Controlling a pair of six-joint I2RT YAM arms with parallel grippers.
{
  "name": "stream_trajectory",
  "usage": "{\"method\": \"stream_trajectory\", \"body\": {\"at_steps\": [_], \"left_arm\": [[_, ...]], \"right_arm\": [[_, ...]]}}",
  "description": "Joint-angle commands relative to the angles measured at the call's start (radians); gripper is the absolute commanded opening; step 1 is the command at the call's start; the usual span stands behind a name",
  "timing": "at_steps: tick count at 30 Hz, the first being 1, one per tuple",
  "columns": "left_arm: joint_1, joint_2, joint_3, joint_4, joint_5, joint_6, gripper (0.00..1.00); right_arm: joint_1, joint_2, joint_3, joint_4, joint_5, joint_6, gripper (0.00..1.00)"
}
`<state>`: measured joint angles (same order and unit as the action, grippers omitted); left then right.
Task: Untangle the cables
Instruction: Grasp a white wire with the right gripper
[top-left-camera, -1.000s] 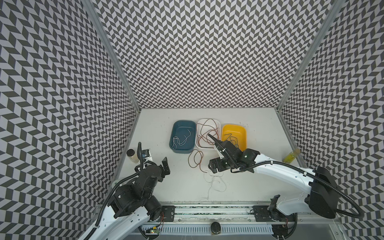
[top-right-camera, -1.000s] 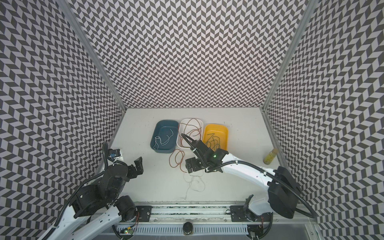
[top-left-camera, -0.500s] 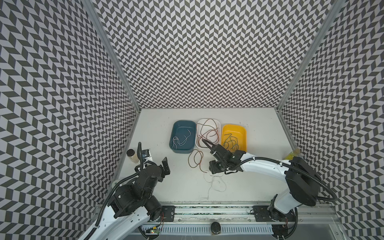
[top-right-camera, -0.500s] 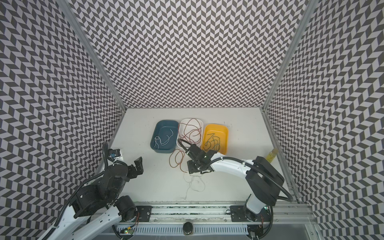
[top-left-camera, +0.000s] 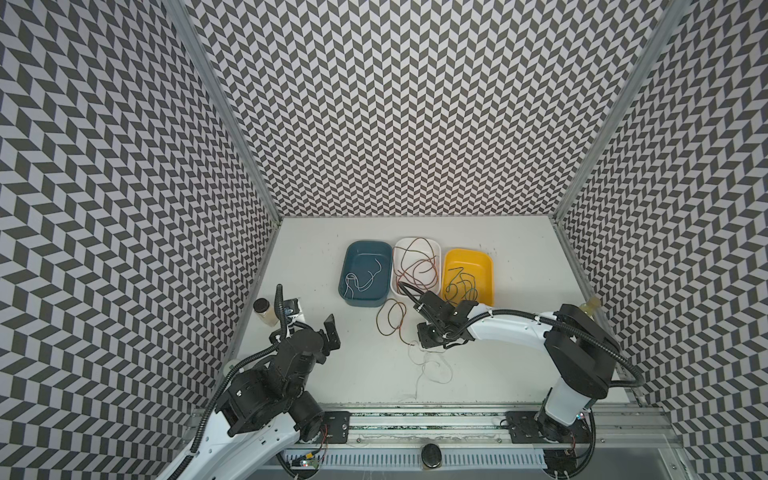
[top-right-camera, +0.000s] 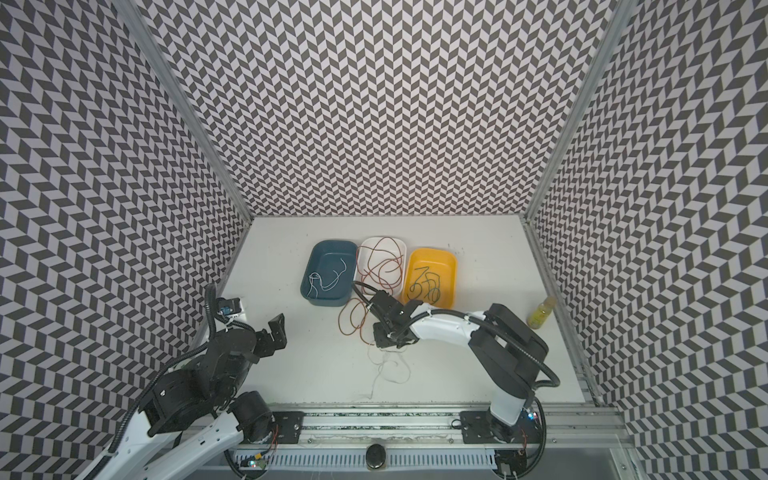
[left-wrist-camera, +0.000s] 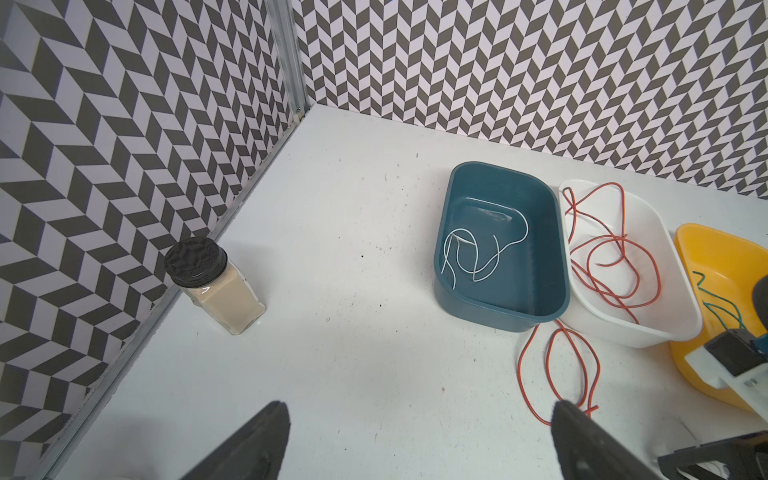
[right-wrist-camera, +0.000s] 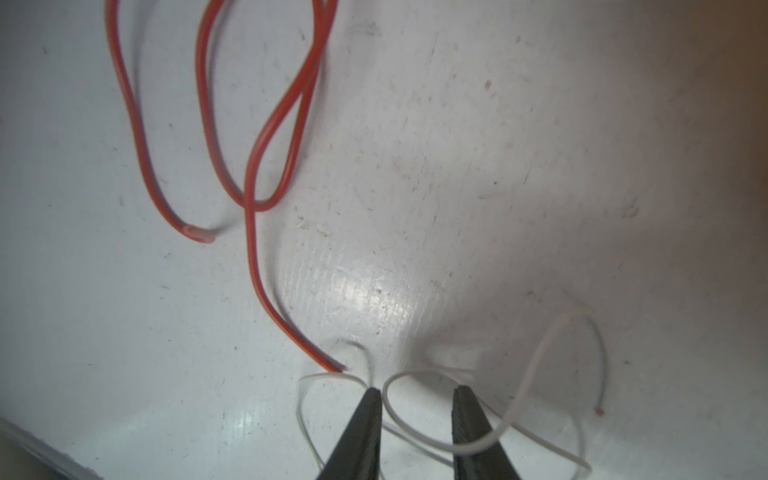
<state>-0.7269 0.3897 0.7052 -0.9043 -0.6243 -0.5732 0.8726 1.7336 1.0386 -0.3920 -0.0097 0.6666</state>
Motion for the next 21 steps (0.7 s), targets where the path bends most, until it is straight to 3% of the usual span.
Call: {"method": "stream_trajectory", "body": {"at_steps": [1, 6, 11, 13, 15, 17, 21], "left_arm": [[0.006, -0.006, -0.011, 0.010, -0.015, 0.001, 1.00], [0.005, -0.003, -0.011, 0.010, -0.016, 0.002, 1.00], [0.005, -0.006, -0.012, 0.010, -0.018, 0.002, 1.00], [0.005, -0.006, -0.010, 0.008, -0.018, 0.003, 1.00], [0.006, -0.009, -0.010, 0.008, -0.018, 0.002, 1.00], [0.005, -0.015, -0.010, 0.008, -0.018, 0.002, 1.00], [0.004, -0.028, -0.012, 0.011, -0.018, 0.002, 1.00]], "right_arm": [[0.003, -0.001, 0.027, 0.003, 0.011, -0.004, 0.19], [0.005, -0.037, 0.021, 0.004, 0.013, -0.031, 0.05], [0.005, -0.075, 0.012, -0.007, 0.027, -0.044, 0.00], [0.005, -0.086, 0.012, -0.020, 0.035, -0.042, 0.11], [0.005, -0.088, 0.012, -0.026, 0.041, -0.029, 0.31], [0.005, -0.084, 0.011, -0.027, 0.045, -0.014, 0.41], [0.004, -0.056, 0.024, -0.041, 0.070, 0.015, 0.46]]}}
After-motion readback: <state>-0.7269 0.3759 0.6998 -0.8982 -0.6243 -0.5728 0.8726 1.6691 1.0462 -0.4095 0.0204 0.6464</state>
